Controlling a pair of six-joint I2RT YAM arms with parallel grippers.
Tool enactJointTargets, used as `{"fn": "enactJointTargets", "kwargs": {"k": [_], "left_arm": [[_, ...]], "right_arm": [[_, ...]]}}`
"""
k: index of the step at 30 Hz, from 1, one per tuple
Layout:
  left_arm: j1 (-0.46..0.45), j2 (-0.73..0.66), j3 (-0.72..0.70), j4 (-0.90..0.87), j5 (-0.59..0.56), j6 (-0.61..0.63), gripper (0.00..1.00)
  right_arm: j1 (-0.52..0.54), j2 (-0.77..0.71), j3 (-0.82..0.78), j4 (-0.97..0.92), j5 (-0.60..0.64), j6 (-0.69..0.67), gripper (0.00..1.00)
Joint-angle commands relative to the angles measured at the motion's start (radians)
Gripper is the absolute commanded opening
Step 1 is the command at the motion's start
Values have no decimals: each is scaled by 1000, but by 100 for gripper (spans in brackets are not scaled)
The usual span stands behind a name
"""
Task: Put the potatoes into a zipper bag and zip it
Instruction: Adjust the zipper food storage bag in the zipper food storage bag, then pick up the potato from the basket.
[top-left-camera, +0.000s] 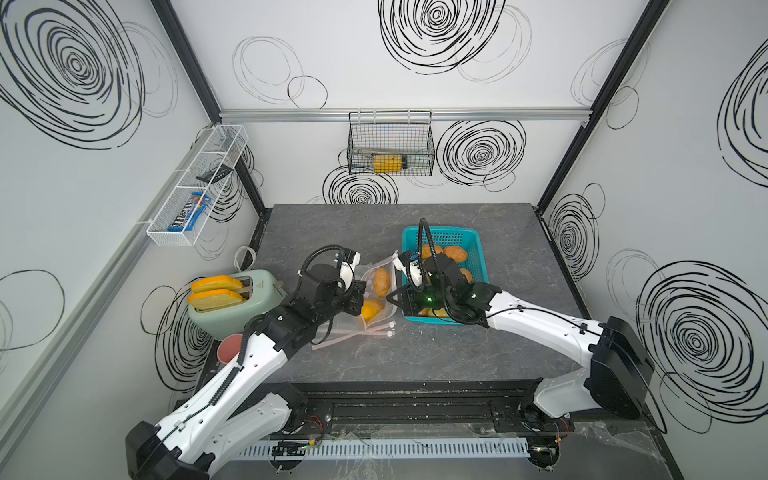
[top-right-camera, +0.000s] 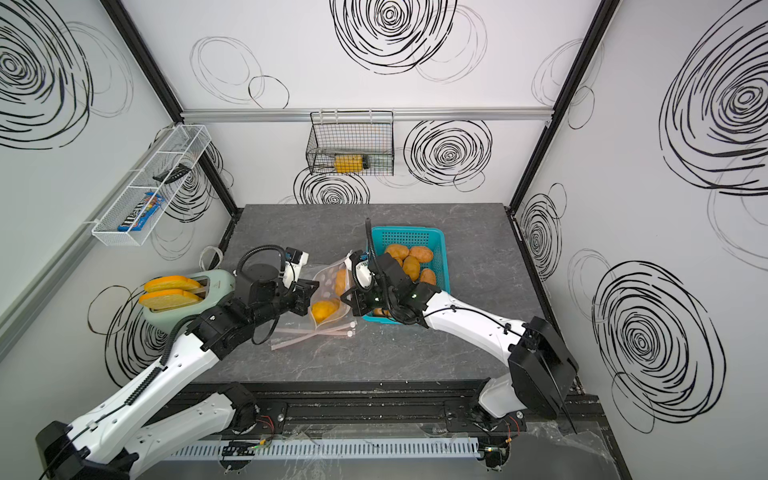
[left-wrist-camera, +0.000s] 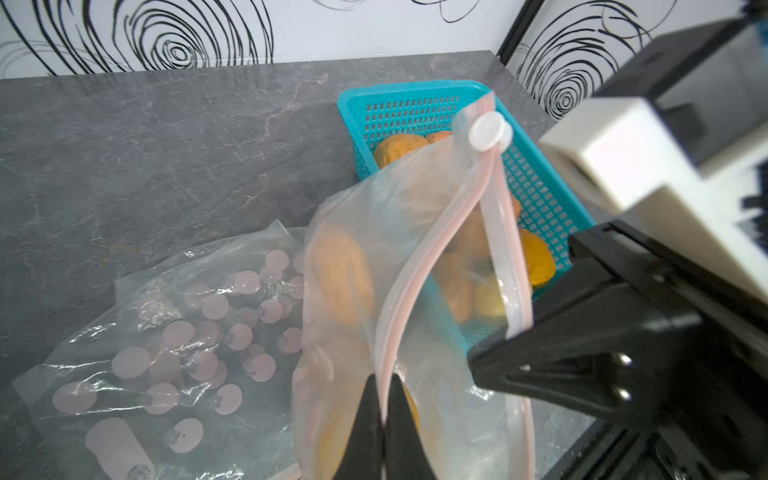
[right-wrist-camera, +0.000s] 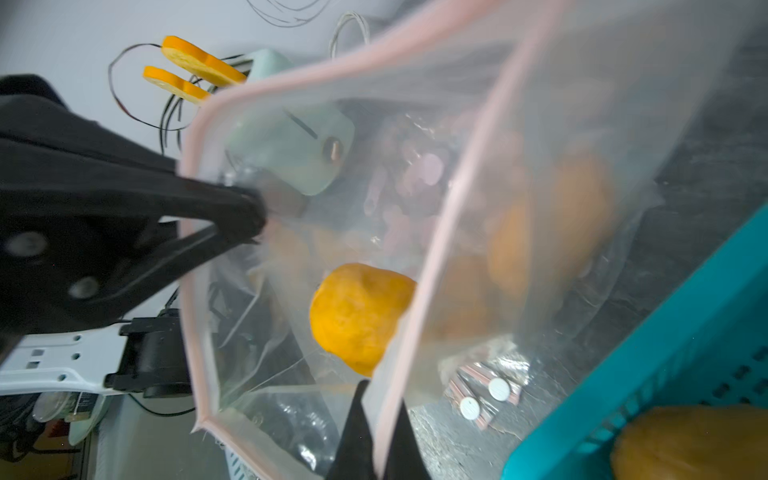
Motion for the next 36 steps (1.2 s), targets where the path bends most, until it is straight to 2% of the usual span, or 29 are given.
{"fn": "enactJointTargets", "kwargs": {"k": [1, 3, 4, 5, 7, 9, 11, 16, 20, 24, 31, 36], "left_arm": [[19, -27, -11, 21, 99, -12, 0], [29, -18, -31, 22, 85, -30, 0], [33, -10, -42, 24, 80, -34, 0], [41, -7, -52, 26, 77, -41, 0], [56, -10, -69, 35, 83, -47, 0], [75, -24, -94, 52, 97, -49, 0], [96, -37, -115, 64, 100, -59, 0], [71, -38, -124, 64, 89, -62, 0], [61, -44, -124, 63, 82, -59, 0], [64, -53, -127, 69, 80, -59, 0], [88, -40, -131, 80, 120, -57, 0], [87, -39, -133, 82, 124, -58, 0]], "right_arm": [[-47, 20, 8, -49, 20, 14, 4], [-44, 19, 14, -55, 42, -2, 10], [-44, 15, 15, -49, 28, -20, 22], [-45, 10, 17, -44, 3, -38, 38], [-47, -12, 25, -60, -23, -67, 57], [-53, -50, 27, -76, -34, -98, 68], [-71, -105, 12, -80, -35, -132, 74], [-181, -240, -88, -23, 69, -91, 82], [-316, -217, -105, -40, 67, -20, 81], [-364, -100, -58, -50, 98, -12, 81], [-388, 227, 179, -209, 214, 11, 80], [-384, 403, 325, -263, 209, 9, 80]]}}
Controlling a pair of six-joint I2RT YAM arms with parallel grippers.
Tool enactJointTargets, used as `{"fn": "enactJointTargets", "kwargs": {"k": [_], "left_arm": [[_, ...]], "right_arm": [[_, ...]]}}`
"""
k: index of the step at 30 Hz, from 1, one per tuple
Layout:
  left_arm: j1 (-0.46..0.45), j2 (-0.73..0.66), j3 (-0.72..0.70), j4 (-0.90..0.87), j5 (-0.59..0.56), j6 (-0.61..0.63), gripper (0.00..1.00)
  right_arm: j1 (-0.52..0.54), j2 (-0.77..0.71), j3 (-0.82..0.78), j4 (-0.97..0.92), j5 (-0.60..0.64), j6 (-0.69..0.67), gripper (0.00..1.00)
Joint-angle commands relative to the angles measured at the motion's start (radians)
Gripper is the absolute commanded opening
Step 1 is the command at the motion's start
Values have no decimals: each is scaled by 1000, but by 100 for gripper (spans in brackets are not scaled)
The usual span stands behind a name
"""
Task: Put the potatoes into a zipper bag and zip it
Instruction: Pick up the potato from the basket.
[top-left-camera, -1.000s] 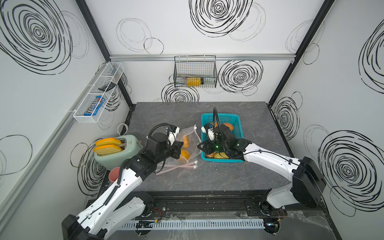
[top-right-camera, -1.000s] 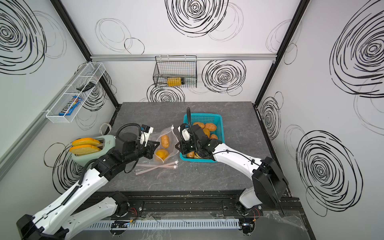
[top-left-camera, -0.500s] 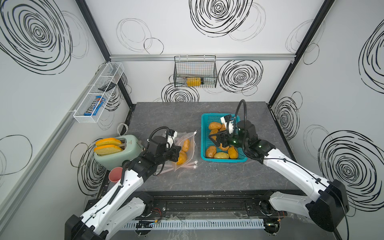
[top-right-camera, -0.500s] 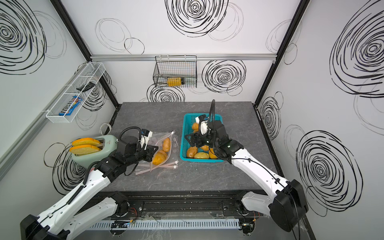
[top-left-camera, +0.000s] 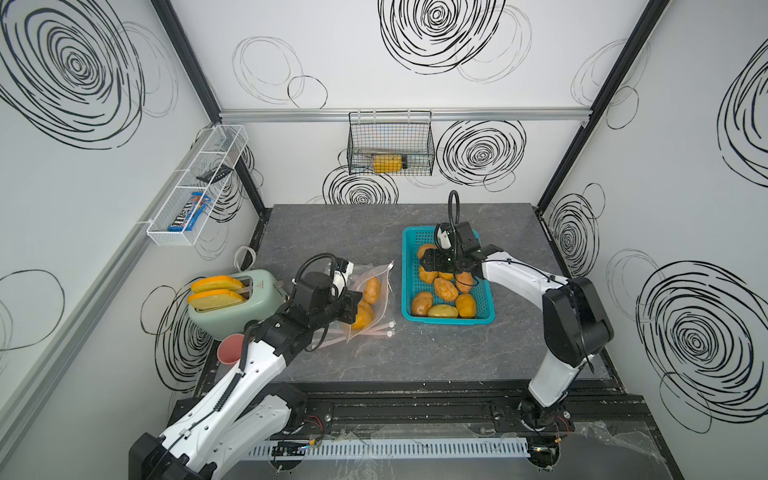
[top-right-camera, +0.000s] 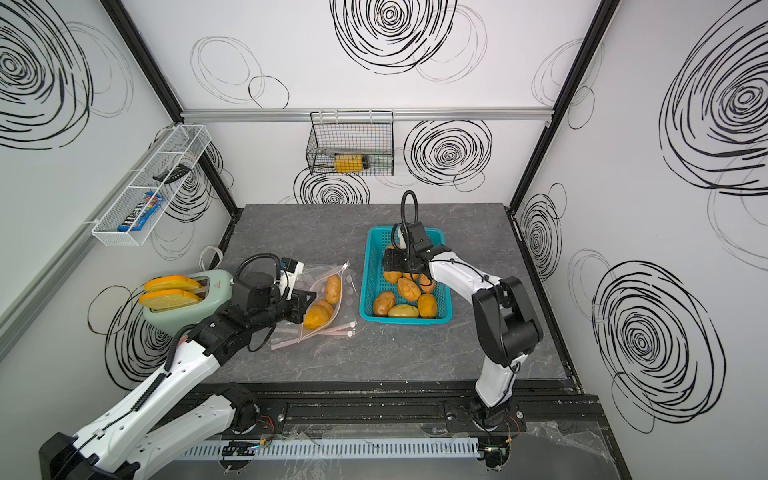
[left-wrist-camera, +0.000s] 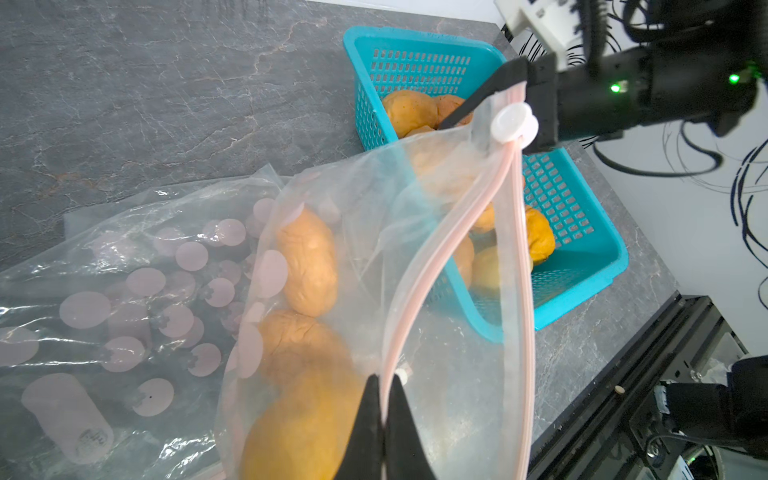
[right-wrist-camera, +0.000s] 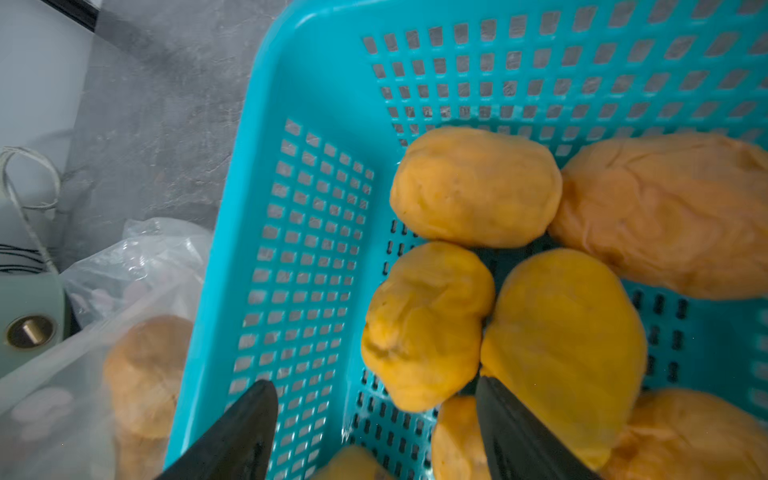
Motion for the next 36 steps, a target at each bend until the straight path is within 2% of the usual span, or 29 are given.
{"fn": "enactJointTargets", "kwargs": {"k": [1, 9, 15, 20, 24, 31, 36], "left_arm": [[7, 1, -8, 51, 21, -10, 0], [-3, 3, -9, 49, 21, -10, 0], [-4, 1, -11, 50, 21, -7, 0], [-9, 2, -13, 48, 16, -9, 0], [-18, 9, -13, 47, 14, -10, 0], [-28, 0, -12, 43, -4, -10, 0], [-26, -8, -11, 44, -5, -9, 0]], "right_arm": [[-2, 72, 81, -82, 32, 13, 80], [22, 163, 147, -147, 143, 27, 80], [54, 214, 171, -168, 152, 21, 80], [75, 236, 171, -176, 148, 7, 76], [75, 238, 169, -176, 137, -2, 66], [81, 159, 148, -144, 110, -7, 55], [96, 3, 45, -53, 39, -16, 52]]}}
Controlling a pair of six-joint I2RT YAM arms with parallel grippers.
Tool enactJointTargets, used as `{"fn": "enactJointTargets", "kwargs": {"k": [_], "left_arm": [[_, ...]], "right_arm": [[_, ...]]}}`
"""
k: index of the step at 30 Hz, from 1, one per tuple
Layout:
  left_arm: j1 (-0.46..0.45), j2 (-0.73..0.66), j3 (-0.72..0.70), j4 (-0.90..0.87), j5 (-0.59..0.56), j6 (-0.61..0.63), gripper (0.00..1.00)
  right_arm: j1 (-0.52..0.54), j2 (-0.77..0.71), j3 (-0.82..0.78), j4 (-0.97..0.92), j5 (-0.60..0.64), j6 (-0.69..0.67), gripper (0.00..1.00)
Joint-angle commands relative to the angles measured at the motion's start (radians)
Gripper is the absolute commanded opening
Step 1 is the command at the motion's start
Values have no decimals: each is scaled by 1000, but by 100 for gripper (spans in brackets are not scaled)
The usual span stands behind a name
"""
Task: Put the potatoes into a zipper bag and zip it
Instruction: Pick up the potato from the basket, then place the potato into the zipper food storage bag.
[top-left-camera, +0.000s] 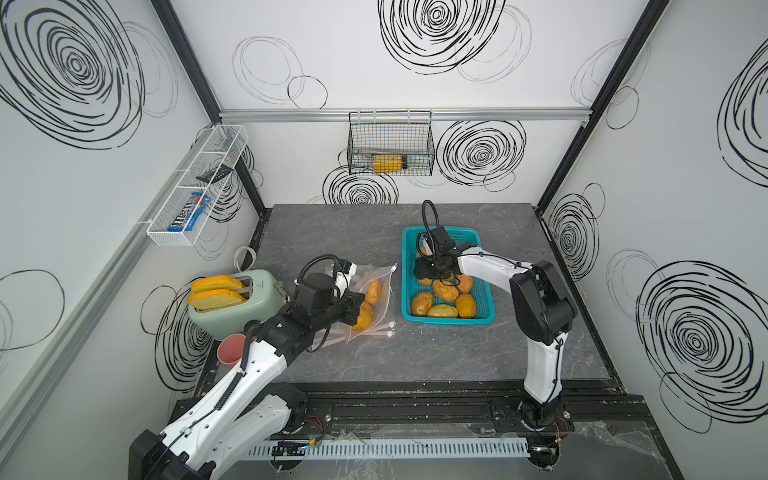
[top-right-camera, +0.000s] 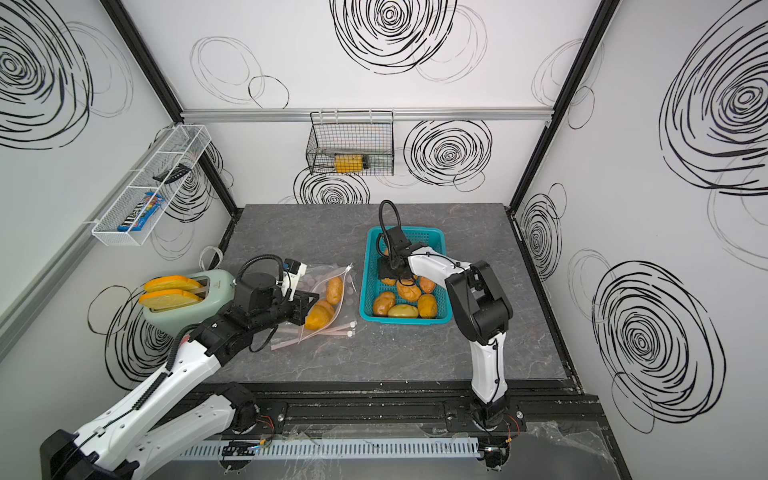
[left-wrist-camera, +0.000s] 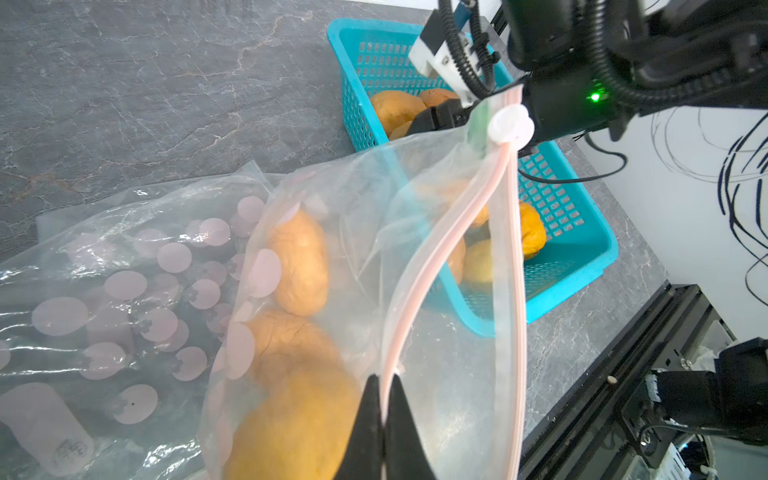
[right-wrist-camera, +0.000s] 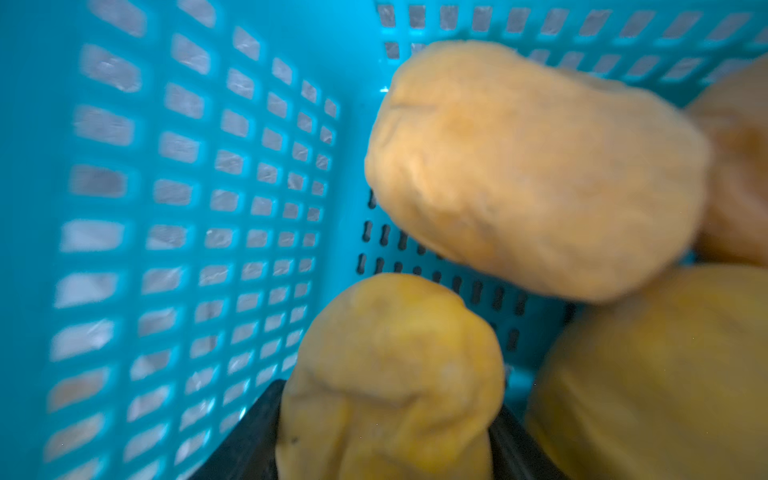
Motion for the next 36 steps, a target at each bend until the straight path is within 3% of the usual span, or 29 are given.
{"fn": "enactJointTargets", "kwargs": {"k": [1, 6, 9, 13, 17, 23, 36], "left_arm": [[-2, -13, -4, 36, -12, -9, 0], [7, -9, 5, 30, -11, 5, 0], [44, 0, 2, 64, 86, -5, 0], [34, 43, 46, 57, 98, -43, 0], [17, 76, 89, 88, 137, -88, 0], [-37, 177, 176, 92, 177, -116, 0], [18, 144, 110, 138, 191, -101, 0]], "right_arm": [[20, -161, -67, 78, -62, -13, 52], [44, -392, -222, 185, -146, -19, 51], [66, -547, -323, 253, -182, -28, 50], [117, -736, -451, 366, -188, -63, 49], [166, -839, -479, 404, -213, -57, 49], [245, -867, -520, 566, -274, -31, 49], [348, -680, -557, 609, -137, -40, 47]]}}
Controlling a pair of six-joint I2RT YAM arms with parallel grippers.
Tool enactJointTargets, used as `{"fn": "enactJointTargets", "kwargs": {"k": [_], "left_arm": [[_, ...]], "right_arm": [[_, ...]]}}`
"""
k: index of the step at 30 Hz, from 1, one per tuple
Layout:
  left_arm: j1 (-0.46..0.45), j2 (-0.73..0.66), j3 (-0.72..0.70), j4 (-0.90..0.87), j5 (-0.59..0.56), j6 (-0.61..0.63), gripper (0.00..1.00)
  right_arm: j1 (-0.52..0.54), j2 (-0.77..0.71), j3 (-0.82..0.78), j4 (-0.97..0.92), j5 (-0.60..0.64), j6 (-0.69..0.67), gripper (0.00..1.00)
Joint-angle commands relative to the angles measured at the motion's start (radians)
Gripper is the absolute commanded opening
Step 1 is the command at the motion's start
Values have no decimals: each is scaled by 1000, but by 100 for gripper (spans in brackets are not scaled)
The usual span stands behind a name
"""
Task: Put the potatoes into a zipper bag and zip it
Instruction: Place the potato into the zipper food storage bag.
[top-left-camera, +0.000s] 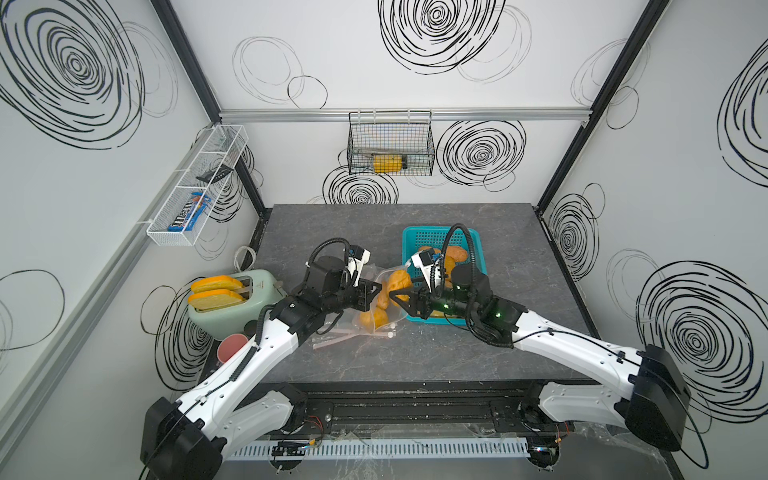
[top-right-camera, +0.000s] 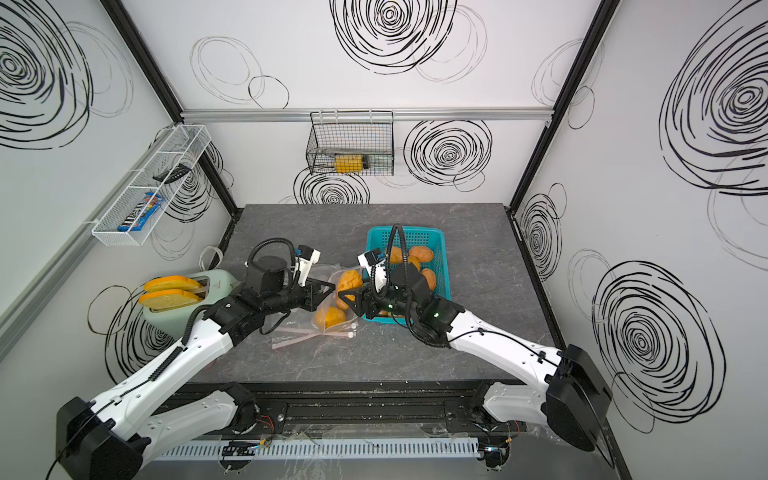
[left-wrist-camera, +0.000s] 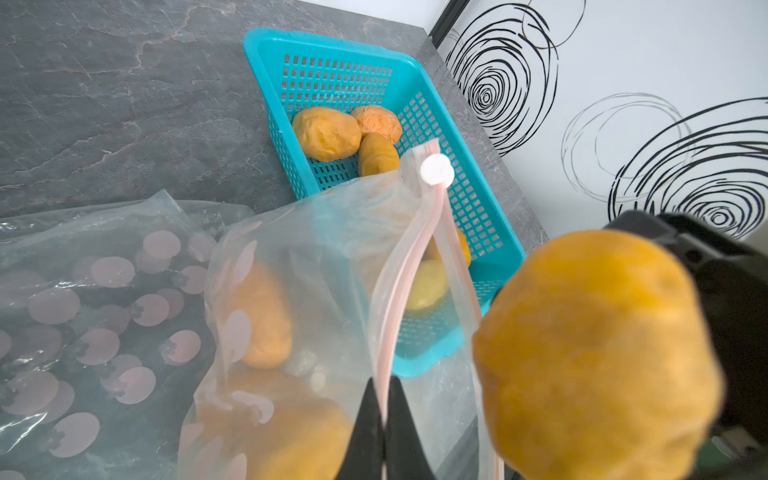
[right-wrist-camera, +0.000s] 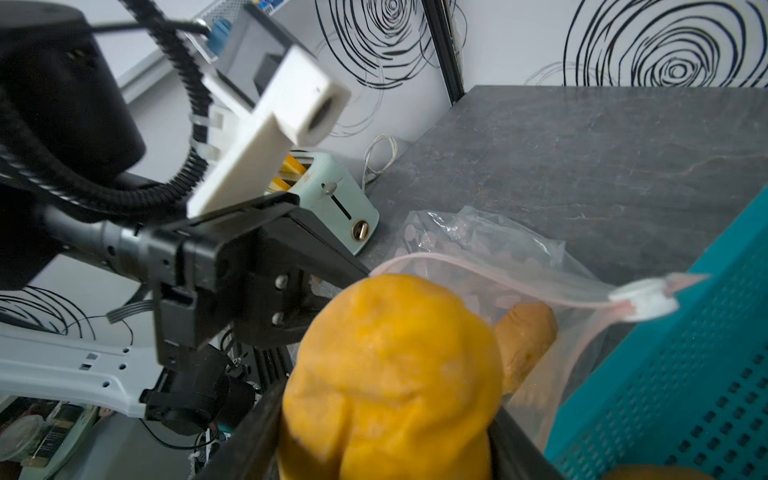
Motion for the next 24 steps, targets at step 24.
{"fn": "enactJointTargets", "kwargs": {"k": [24], "left_arm": [[60, -57, -73, 95, 74, -14, 0]], "right_arm": [[53, 169, 161, -104, 250, -18, 81]]}}
